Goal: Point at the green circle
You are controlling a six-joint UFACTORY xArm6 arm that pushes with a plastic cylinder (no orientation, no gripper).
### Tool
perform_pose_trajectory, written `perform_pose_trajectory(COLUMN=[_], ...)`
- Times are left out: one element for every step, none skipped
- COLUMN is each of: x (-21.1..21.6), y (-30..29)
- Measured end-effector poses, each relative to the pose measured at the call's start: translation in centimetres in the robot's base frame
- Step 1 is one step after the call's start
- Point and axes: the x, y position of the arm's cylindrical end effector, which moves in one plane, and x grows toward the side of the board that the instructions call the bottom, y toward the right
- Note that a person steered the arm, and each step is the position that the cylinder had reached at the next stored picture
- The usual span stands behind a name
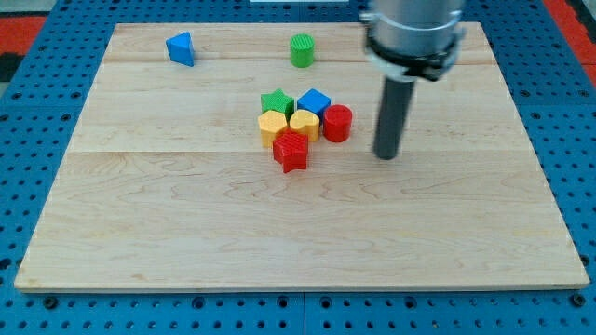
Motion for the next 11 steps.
perform_pose_trajectory(x=[-3.4, -10.4, -16.3, -21.6, -24.8, -24.3, -24.2, -24.1, -22.6, -22.6, -22.5], y=[6.5, 6.1, 5.1, 5.0, 4.6, 0.8, -4.1, -8.0, -8.7, -10.8, -12.6])
